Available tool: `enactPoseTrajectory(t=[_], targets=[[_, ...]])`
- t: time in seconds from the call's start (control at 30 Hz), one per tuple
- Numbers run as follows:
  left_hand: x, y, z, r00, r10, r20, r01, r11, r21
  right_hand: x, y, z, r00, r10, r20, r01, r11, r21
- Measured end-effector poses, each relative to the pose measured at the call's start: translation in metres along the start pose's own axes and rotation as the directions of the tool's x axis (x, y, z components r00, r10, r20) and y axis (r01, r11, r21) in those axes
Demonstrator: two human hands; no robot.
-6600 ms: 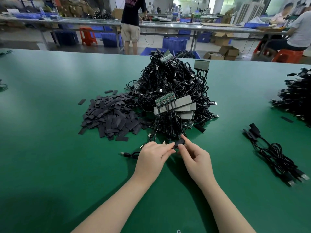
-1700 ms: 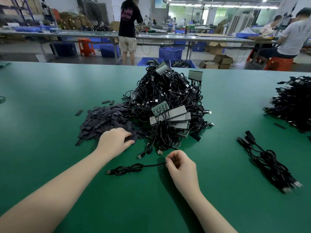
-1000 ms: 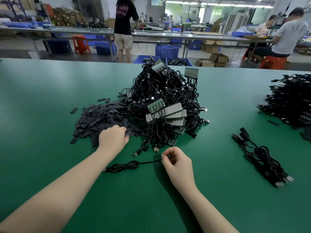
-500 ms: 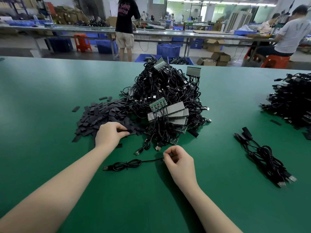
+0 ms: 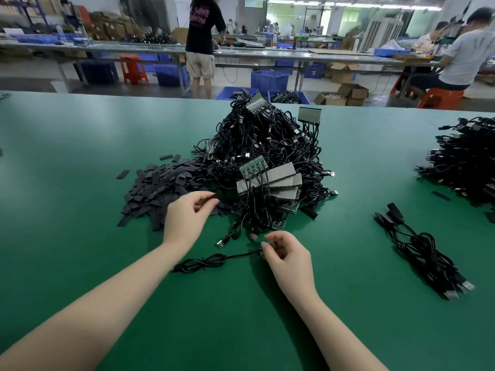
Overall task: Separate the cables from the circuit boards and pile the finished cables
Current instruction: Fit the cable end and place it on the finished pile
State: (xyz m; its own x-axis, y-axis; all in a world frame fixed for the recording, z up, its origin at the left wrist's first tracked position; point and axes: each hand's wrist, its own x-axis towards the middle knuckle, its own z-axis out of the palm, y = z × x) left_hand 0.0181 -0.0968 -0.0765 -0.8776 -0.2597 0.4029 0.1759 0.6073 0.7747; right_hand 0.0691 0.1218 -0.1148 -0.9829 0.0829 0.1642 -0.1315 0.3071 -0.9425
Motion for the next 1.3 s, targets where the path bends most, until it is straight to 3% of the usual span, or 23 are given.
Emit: enactPoseTrajectory(t=[0.13,0.47,0.73,0.9,1.13,1.3], targets=[[-0.039,0.025,0.018,0.992,0.092,0.087,-0.077,0.985,-0.155,0.003,0.002,-0.002,1.0,0.019,0.005,-0.019,0.999,0.031],[-0.069,0.022,0.055,0.941,0.118,0.316,-0.088,0.99,-0.108,0.004,-0.001,-0.013,0.992,0.088,0.088,-0.109,0.955,0.277],[-0.066,0.025,0.053,0.895,0.112,0.433,-0.077,0.992,-0.097,0.009,0.001,-0.013,0.992,0.121,-0.019,-0.109,0.941,0.32],[-0.063,0.023,0.054,0.915,0.077,0.396,-0.062,0.997,-0.05,0.019,-0.001,-0.017,0.963,0.263,-0.052,-0.204,0.845,0.494],[-0.068,0.031,0.063,0.967,0.076,0.245,-0.1,0.991,0.088,0.019,0.004,-0.022,0.986,0.108,-0.124,-0.075,0.966,0.248],[-0.076,0.032,0.062,0.952,0.202,0.23,-0.229,0.969,0.094,0.017,0.007,-0.025,0.983,0.144,-0.114,-0.098,0.937,0.335]])
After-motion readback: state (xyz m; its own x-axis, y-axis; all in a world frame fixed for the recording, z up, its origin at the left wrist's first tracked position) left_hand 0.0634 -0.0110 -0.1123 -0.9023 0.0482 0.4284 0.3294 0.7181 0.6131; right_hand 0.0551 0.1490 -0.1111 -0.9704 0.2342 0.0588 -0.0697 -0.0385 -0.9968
